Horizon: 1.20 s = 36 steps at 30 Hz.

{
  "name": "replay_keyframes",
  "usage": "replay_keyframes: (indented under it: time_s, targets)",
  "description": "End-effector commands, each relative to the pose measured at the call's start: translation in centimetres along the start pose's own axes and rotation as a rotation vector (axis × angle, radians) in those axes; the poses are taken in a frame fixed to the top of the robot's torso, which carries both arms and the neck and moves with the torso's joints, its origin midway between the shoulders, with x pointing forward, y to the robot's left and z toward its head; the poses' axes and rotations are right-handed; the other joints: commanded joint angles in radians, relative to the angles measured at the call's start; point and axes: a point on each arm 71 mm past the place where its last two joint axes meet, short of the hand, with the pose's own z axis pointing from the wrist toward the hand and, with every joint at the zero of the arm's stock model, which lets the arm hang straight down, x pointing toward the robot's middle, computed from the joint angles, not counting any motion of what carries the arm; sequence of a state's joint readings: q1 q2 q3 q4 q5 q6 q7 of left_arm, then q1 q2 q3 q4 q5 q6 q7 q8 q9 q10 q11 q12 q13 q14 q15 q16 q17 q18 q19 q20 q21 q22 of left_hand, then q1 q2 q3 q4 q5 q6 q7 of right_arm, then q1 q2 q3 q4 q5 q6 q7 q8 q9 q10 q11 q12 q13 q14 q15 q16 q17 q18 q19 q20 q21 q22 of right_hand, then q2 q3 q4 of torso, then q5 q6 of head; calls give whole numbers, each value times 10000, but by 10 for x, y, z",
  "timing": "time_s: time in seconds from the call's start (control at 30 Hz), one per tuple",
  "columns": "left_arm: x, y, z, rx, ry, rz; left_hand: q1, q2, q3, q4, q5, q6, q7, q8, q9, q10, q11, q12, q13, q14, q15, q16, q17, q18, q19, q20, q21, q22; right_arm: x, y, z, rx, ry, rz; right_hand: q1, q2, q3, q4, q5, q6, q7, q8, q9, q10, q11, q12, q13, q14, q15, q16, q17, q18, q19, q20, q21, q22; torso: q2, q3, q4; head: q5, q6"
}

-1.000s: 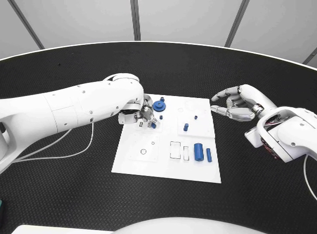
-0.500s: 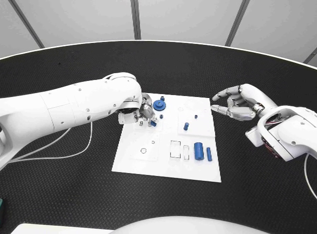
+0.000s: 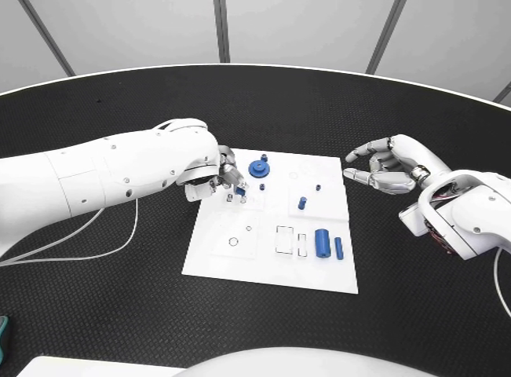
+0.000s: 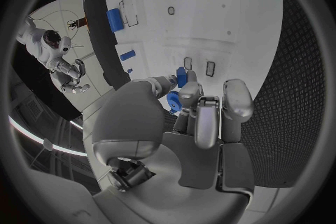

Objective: Assemble the parts on the task board

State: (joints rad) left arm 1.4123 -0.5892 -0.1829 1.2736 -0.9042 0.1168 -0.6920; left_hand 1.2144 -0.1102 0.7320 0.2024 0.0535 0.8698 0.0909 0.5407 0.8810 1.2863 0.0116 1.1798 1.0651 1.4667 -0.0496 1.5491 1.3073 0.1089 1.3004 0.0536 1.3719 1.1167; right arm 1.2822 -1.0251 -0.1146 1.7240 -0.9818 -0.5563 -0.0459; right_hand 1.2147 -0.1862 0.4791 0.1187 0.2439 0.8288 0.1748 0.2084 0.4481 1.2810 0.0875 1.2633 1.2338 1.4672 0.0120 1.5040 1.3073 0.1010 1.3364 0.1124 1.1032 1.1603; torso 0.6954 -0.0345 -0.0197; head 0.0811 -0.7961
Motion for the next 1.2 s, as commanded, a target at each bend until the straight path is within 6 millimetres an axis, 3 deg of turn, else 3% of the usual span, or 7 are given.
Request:
replay_keyframes:
  time_s: [0.03,0.43,0.63,1.2]
  targets:
    - [-1,0,-1,-5,-358,32,-132,-9,1271,-1244,28,2,-59,78,48,89,-28,73,50,952,-6,66,2358,-169,105,-7,45,29,0,0,0,1,-4,0,-68,-24,13,73,61,-61,-13,54,-15,-48,-13,-27,-8,653,-33,-51,1180,94,-70,-14,-62,-8,11,17,27,-3,-2]
    - [7,-2,0,50,-1083,418,-263,-60,1413,-1336,23,32,-88,157,120,245,-57,246,231,959,-33,77,2376,-189,184,-39,103,141,0,0,0,-3,-1,4,-68,-24,13,73,61,-61,-13,54,-15,-48,-13,-27,-8,653,-33,-51,1180,94,-70,-14,-62,-8,25,5,-18,19,-35]
    - [16,-1,2,30,-956,582,-293,-68,1438,-1348,19,37,-95,173,127,269,-64,270,248,963,-39,82,2385,-192,194,-45,110,154,0,0,-1,-2,-5,4,-82,-23,7,94,62,-55,-16,69,-14,-48,-15,-32,-15,651,-34,-56,1174,94,-66,-15,-68,-9,18,-5,-5,-6,-85]
    - [25,-1,3,-36,-587,951,-373,-122,1453,-1367,13,57,-111,209,134,281,-76,276,232,970,-51,94,2408,-199,218,-58,126,187,0,0,0,-14,21,1,-90,-23,4,106,62,-50,-18,79,-14,-37,-16,-23,-6,653,-36,-55,1179,95,-68,-16,-79,-17,17,10,-6,-15,-120]
